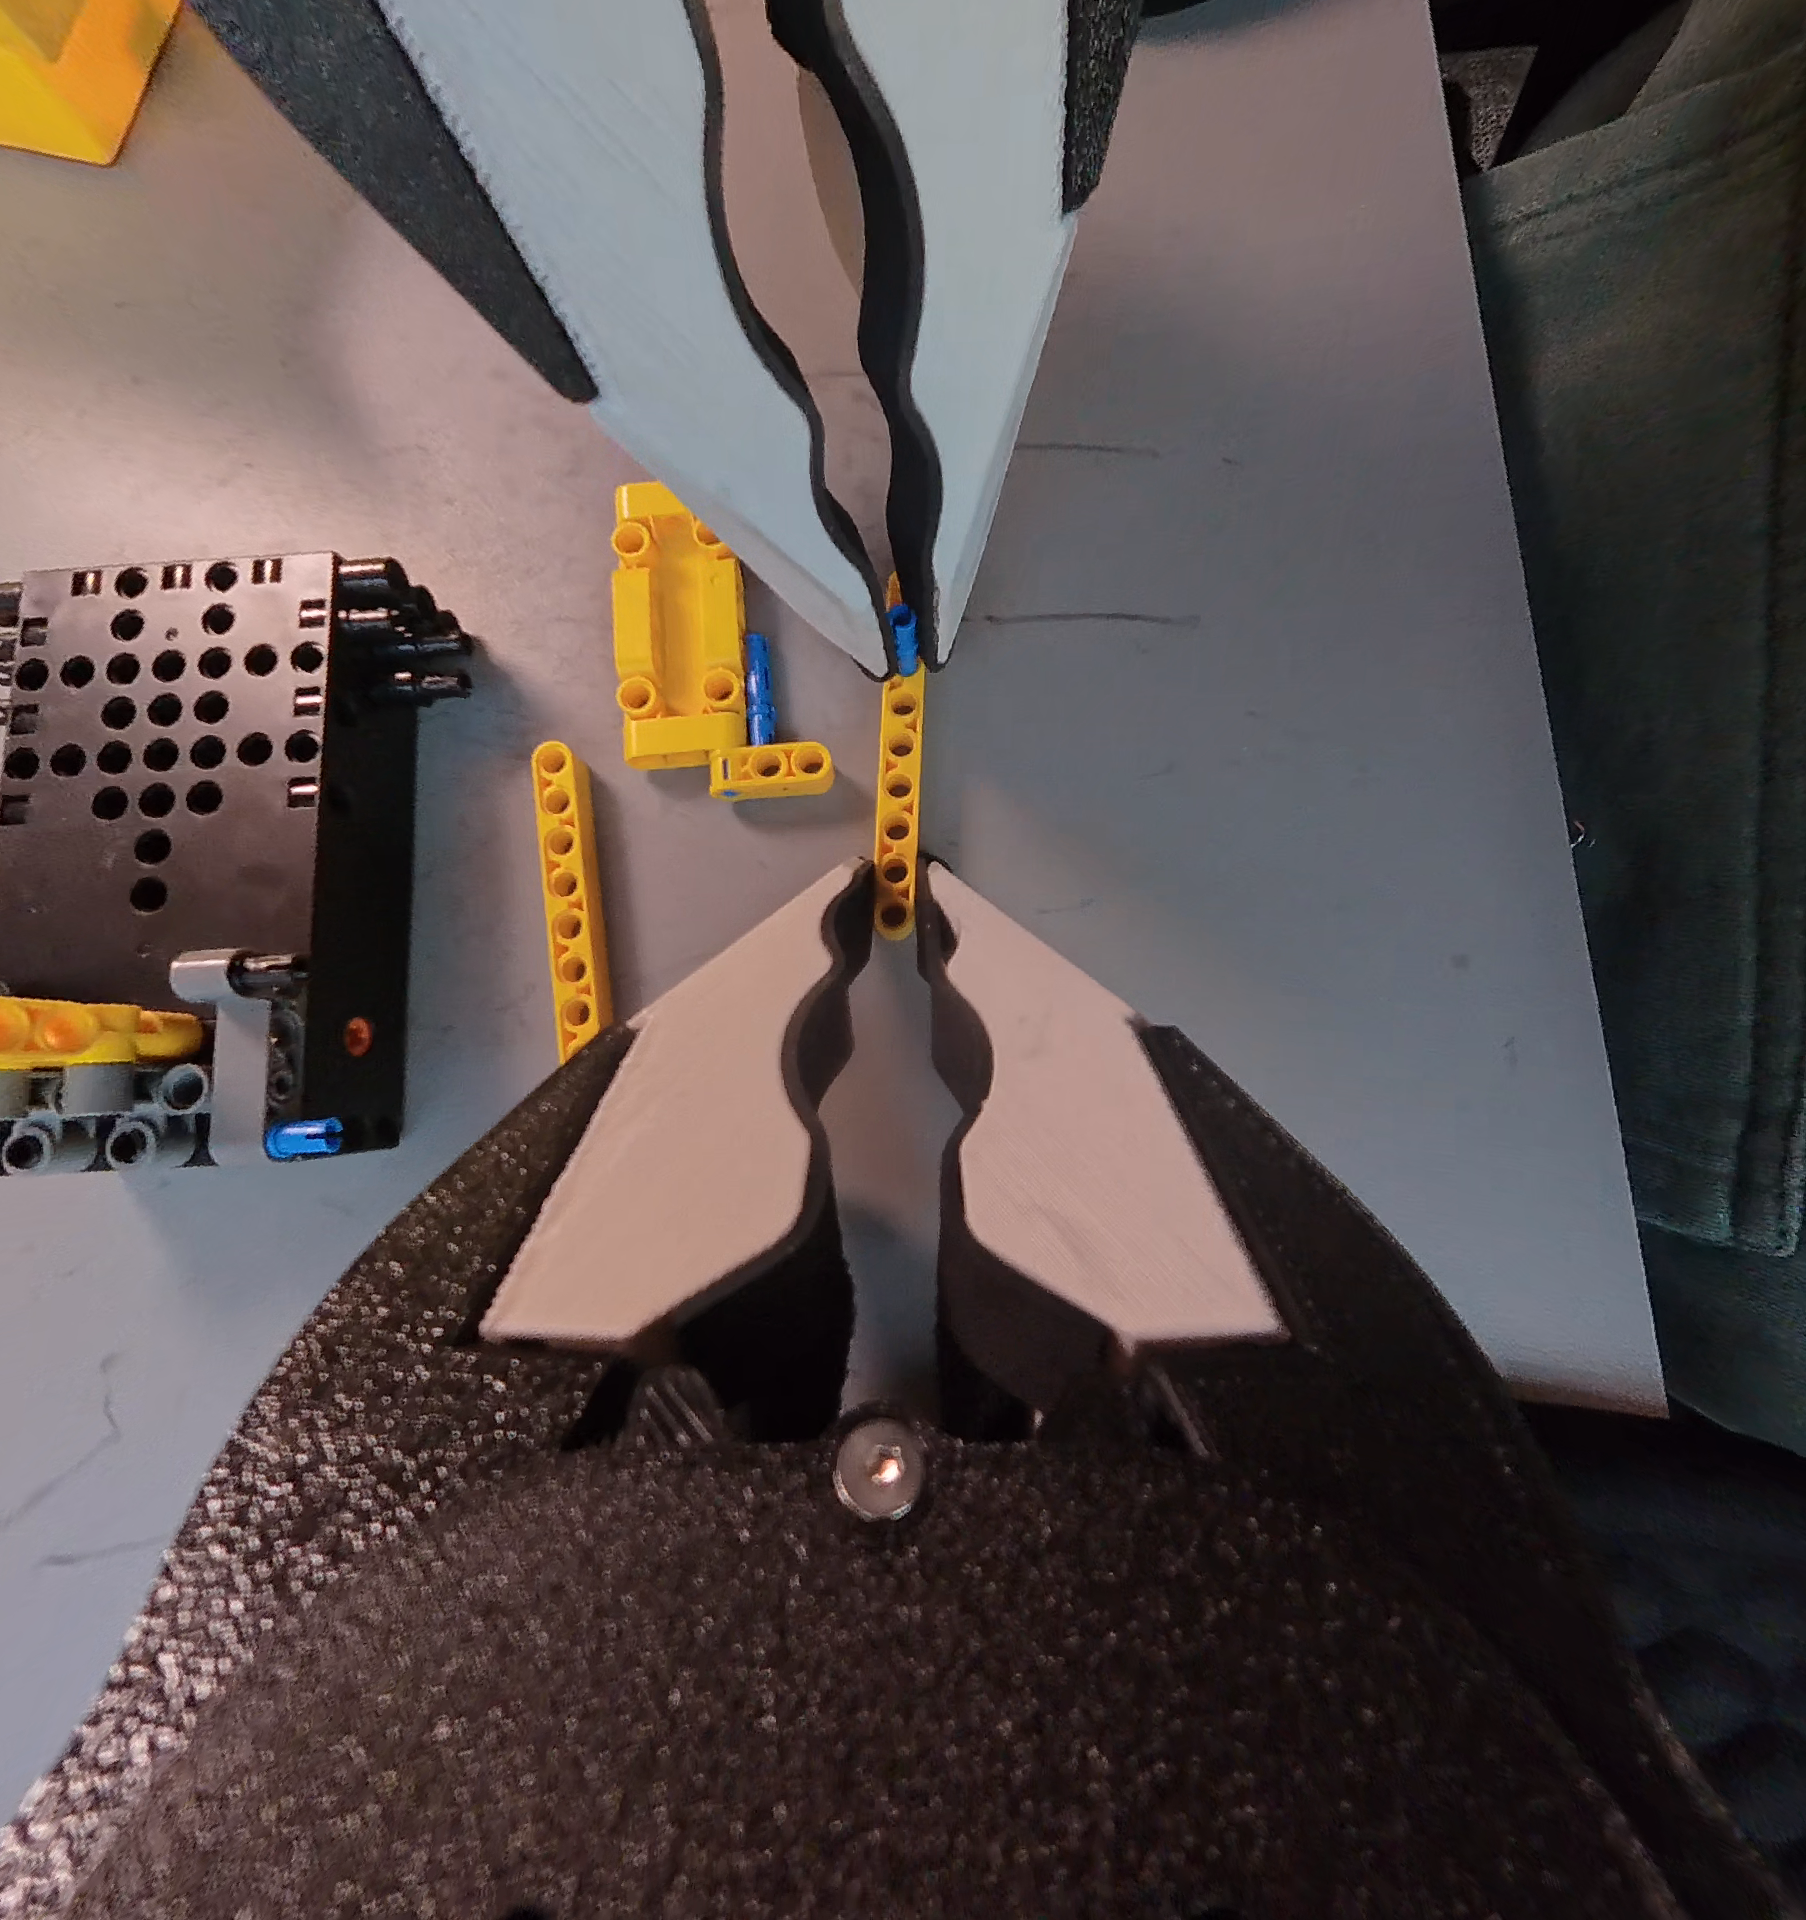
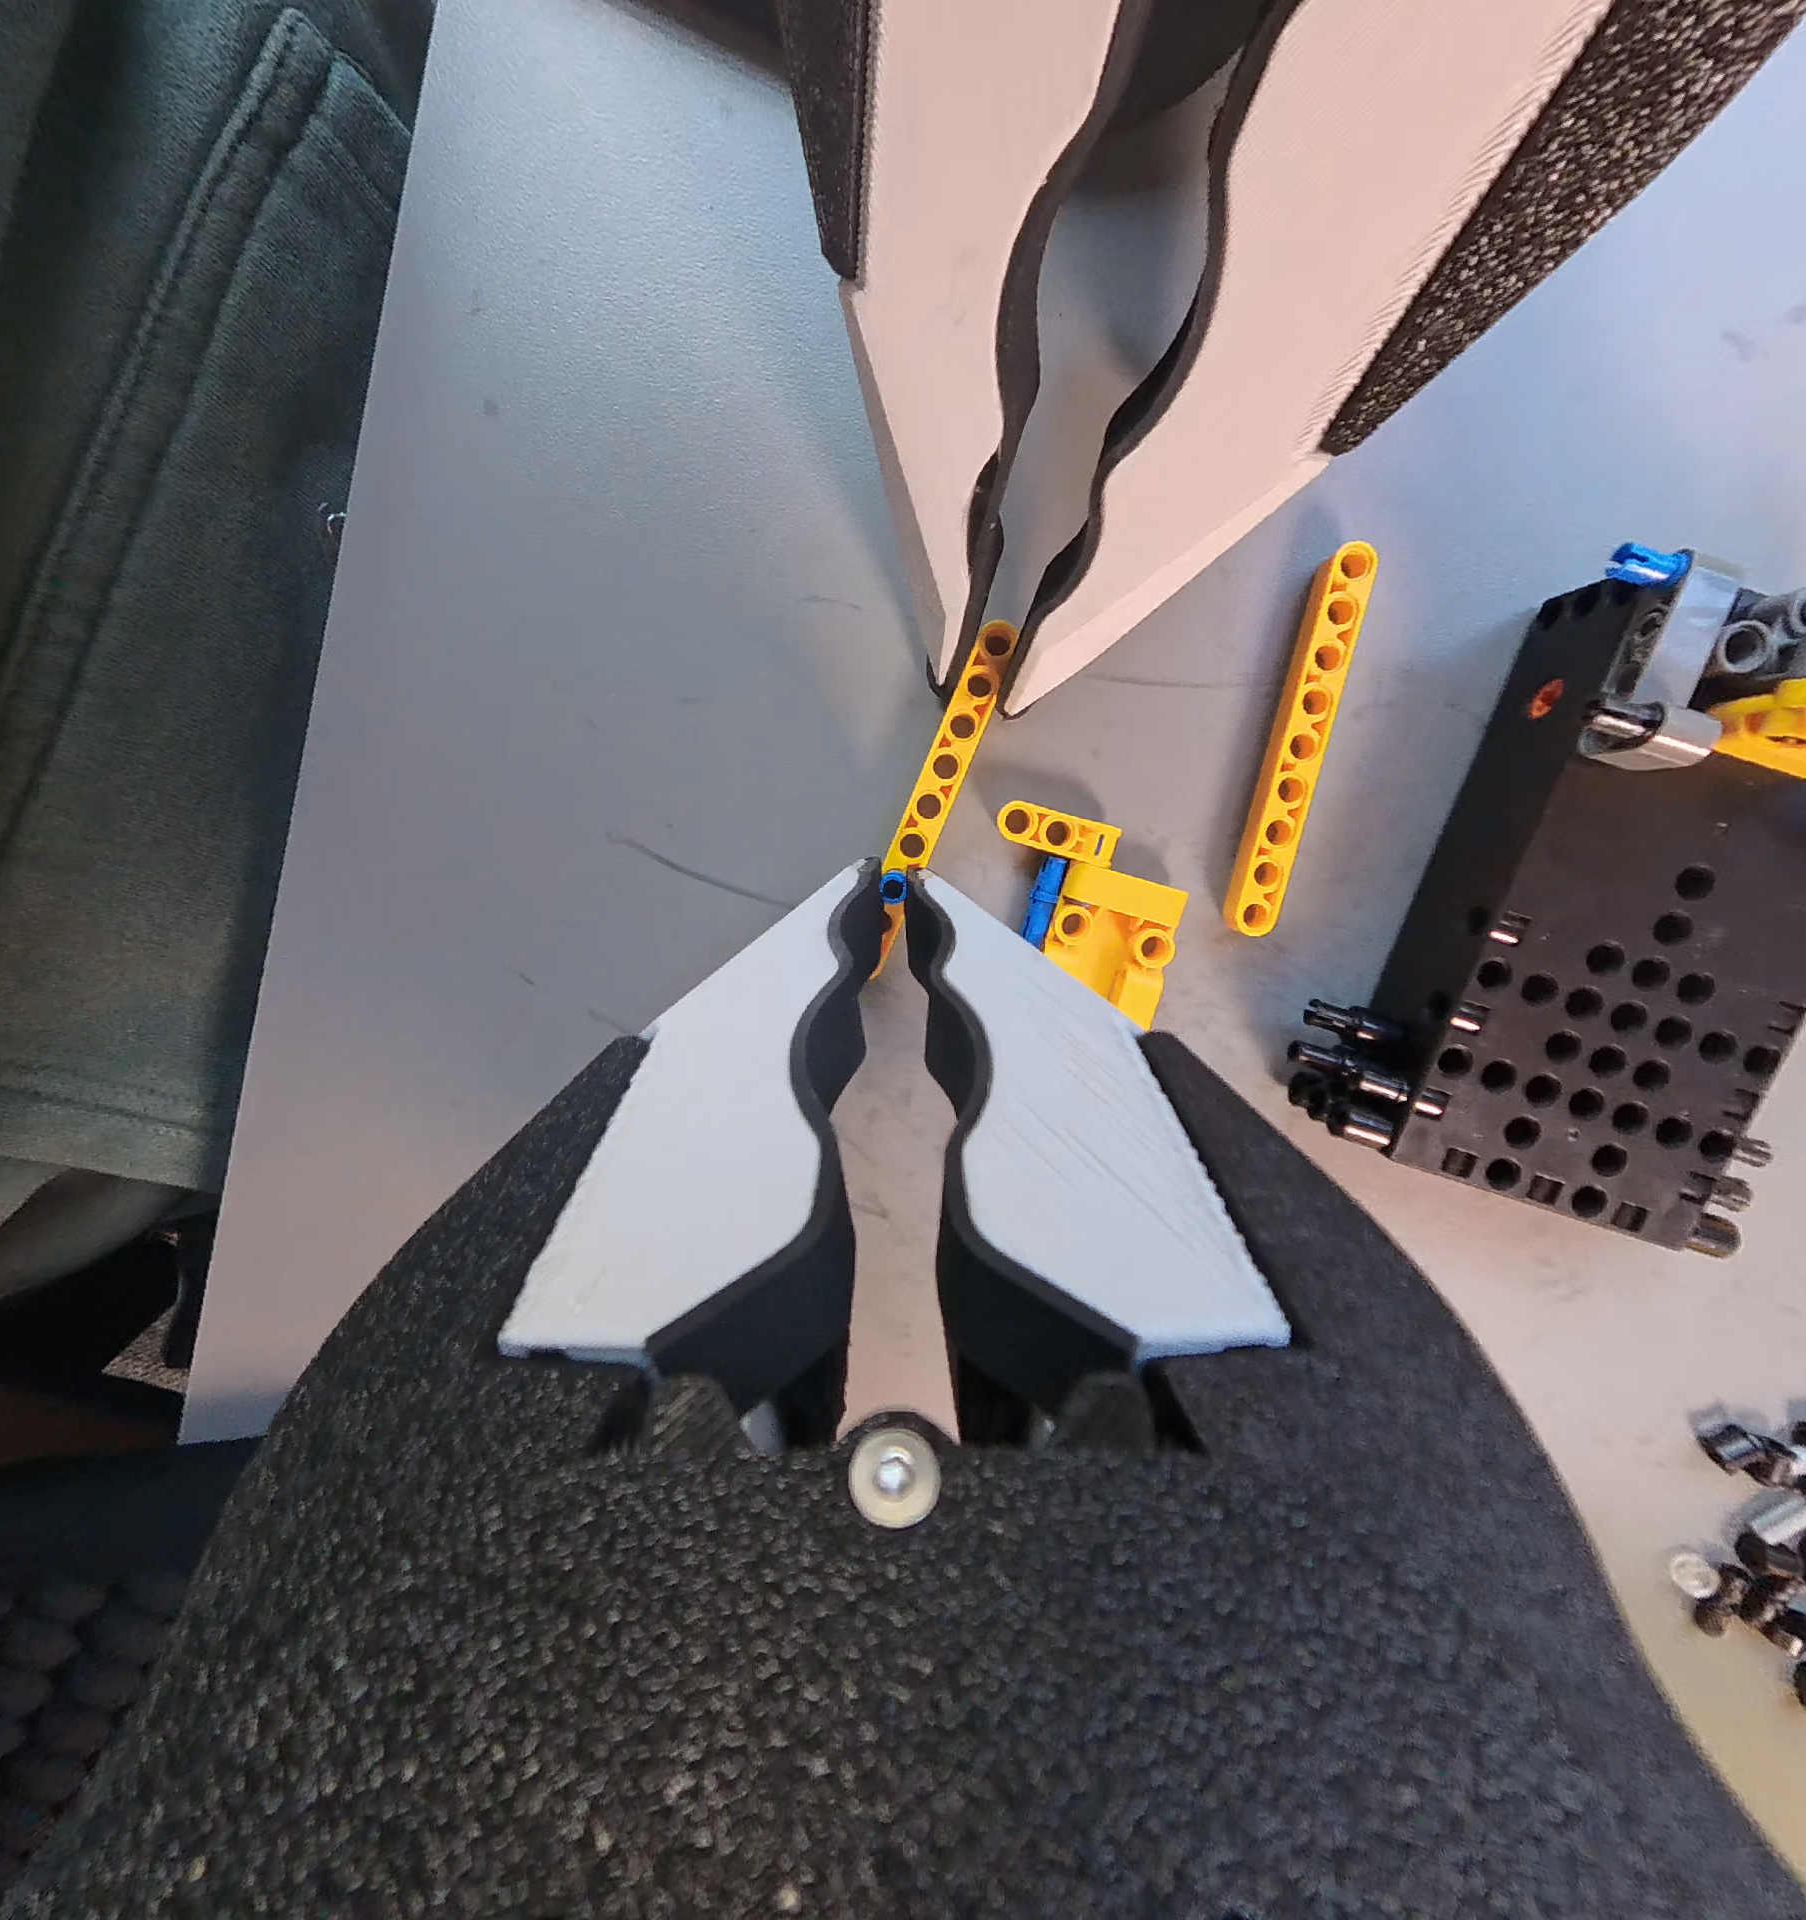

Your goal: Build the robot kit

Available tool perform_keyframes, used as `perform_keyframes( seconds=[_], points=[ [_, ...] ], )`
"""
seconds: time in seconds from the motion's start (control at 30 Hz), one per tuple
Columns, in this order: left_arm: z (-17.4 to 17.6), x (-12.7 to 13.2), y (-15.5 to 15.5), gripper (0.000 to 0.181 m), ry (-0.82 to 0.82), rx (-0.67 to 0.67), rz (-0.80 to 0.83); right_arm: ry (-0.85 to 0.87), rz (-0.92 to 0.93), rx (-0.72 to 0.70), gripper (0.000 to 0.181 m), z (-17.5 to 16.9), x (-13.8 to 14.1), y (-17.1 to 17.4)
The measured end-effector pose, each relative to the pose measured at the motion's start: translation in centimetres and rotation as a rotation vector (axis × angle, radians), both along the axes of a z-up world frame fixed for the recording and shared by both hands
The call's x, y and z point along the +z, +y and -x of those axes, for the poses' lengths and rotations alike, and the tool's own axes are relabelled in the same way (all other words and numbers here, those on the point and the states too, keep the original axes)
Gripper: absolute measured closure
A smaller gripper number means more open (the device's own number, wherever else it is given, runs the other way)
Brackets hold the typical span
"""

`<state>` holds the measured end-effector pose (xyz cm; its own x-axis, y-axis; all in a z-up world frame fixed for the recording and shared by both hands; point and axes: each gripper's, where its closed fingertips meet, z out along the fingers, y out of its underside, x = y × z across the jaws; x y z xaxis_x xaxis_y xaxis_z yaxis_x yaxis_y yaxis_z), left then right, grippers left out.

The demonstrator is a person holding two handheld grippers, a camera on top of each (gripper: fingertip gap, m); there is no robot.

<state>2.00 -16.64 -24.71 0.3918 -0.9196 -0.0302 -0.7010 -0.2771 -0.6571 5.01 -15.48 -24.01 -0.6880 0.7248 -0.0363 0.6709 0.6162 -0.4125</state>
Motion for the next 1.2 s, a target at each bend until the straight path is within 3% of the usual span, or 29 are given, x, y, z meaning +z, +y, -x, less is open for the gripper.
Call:
perform_keyframes(
  seconds=[0.17, 0.23, 0.4, 0.57, 0.63, 0.73, 0.83, 0.97, 1.2],
  points=[
    [0.0, 0.0, 0.0, 0.174, 0.0, 0.002, 0.001, 0.065, -0.031, -0.057, 0.176, 0.1, 0.2, 0.3],
    [0.0, 0.0, 0.0, 0.174, -0.001, 0.001, 0.005, 0.086, 0.003, -0.074, 0.164, 0.0, 0.8, 0.0],
    [0.0, 0.0, 0.0, 0.174, 0.004, 0.001, -0.008, 0.289, 0.067, -0.209, 0.161, 1.2, 5.9, 2.2],
    [0.1, 0.0, 0.2, 0.174, 0.018, 0.006, -0.04, 0.823, -0.096, -0.491, 0.168, 5.0, 15.8, 11.6],
    [0.1, 0.2, 0.2, 0.166, 0.011, 0.006, -0.054, 1.039, -0.163, -0.631, 0.179, 5.5, 20.1, 16.0],
    [0.2, 2.0, 0.5, 0.154, -0.088, 0.032, -0.091, 1.253, -0.223, -0.83, 0.181, 5.4, 24.0, 22.6],
    [1.1, 5.3, 1.7, 0.15, -0.264, 0.119, -0.175, 1.347, -0.271, -0.963, 0.181, 5.7, 25.3, 28.4],
    [4.0, 9.5, 3.6, 0.15, -0.462, 0.316, -0.344, 1.334, -0.349, -0.995, 0.181, 7.2, 25.1, 33.7],
    [6.9, 11.7, 4.3, 0.152, -0.564, 0.485, -0.469, 1.31, -0.345, -0.927, 0.181, 9.3, 24.7, 35.7]
  ],
)
